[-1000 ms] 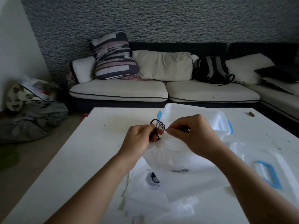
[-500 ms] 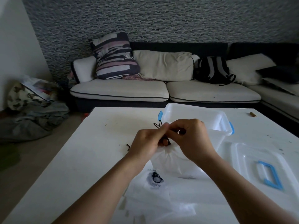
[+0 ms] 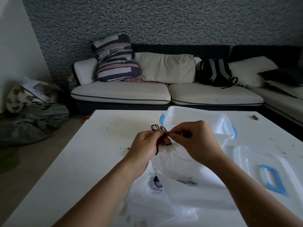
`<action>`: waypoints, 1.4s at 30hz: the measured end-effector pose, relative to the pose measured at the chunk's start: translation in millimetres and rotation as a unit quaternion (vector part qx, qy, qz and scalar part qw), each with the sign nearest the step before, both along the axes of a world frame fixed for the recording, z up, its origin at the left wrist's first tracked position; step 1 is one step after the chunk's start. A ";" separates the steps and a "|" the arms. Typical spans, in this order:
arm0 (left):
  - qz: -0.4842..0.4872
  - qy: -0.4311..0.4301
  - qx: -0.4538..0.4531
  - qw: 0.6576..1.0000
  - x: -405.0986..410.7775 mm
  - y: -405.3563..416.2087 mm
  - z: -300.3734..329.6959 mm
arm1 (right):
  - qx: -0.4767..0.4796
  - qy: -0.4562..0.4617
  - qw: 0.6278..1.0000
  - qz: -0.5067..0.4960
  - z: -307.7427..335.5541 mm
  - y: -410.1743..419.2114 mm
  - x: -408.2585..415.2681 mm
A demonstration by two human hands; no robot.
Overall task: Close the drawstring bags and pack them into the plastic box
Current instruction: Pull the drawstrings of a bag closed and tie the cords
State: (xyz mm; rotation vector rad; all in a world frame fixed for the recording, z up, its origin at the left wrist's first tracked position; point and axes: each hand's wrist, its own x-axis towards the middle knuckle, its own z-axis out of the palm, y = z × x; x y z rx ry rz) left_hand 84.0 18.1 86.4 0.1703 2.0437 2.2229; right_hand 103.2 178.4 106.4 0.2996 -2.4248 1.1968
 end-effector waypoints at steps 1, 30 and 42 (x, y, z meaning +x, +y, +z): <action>-0.004 0.003 0.001 1.000 -0.2 0.1 -0.6 | -0.003 -0.004 1.000 0.002 0.3 0.4 0.0; -0.021 0.109 -0.054 0.992 -1.9 2.2 -8.9 | -0.188 -0.228 0.954 0.043 -2.7 4.3 -7.1; -0.027 0.092 0.002 0.995 -6.9 0.1 -12.7 | -0.159 -0.220 0.959 0.078 -0.7 7.0 -3.5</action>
